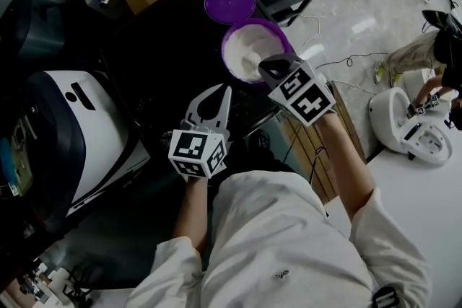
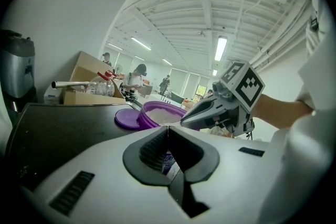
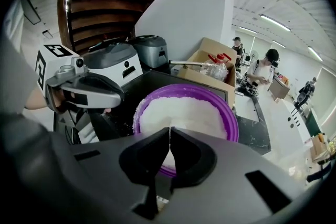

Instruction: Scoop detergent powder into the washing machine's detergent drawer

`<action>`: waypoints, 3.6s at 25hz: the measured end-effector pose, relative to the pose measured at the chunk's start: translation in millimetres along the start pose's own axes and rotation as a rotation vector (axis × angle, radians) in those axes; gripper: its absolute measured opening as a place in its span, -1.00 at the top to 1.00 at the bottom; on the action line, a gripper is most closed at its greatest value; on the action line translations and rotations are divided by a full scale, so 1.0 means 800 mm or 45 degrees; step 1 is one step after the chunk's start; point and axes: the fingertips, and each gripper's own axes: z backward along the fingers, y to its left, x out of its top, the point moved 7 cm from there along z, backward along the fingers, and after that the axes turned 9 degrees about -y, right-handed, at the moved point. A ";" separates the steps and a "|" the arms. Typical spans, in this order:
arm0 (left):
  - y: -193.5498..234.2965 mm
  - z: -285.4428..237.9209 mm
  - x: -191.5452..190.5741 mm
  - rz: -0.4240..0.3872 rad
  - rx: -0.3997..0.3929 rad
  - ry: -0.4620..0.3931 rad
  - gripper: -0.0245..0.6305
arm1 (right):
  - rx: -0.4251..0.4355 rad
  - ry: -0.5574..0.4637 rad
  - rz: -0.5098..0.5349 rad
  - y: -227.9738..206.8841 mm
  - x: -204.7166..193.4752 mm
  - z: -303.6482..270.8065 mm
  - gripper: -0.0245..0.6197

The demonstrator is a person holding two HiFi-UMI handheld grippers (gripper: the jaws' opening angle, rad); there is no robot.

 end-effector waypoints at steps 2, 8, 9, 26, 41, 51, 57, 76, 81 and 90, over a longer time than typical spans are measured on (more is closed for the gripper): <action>0.000 0.001 0.001 0.000 0.002 -0.002 0.86 | 0.016 -0.001 -0.013 0.003 0.000 0.001 0.89; 0.000 0.002 0.000 -0.003 0.005 -0.006 0.86 | 0.031 -0.015 -0.025 0.006 0.000 0.000 0.89; 0.000 0.002 0.000 -0.003 0.006 -0.005 0.86 | 0.037 -0.023 -0.030 0.006 0.001 0.000 0.89; -0.006 0.000 0.003 -0.005 0.002 -0.012 0.86 | 0.150 -0.150 -0.353 0.019 0.009 0.013 0.87; -0.008 -0.002 0.004 -0.003 0.000 -0.016 0.86 | 0.081 -0.255 -0.559 0.027 0.003 0.012 0.89; -0.010 -0.003 0.003 -0.008 -0.007 -0.015 0.86 | 0.116 -0.296 -0.672 0.029 0.004 0.005 0.89; -0.011 -0.001 0.004 -0.013 -0.002 -0.020 0.86 | 0.089 -0.320 -0.786 0.024 -0.002 0.007 0.89; -0.022 0.003 0.010 -0.037 0.009 -0.030 0.86 | 0.135 -0.525 -1.296 -0.003 -0.023 0.032 0.89; -0.030 0.009 0.012 -0.054 0.031 -0.036 0.86 | 0.147 -0.596 -1.356 -0.009 -0.027 0.041 0.89; -0.051 0.023 0.012 -0.074 0.092 -0.055 0.86 | 0.224 -0.721 -1.501 -0.015 -0.038 0.054 0.88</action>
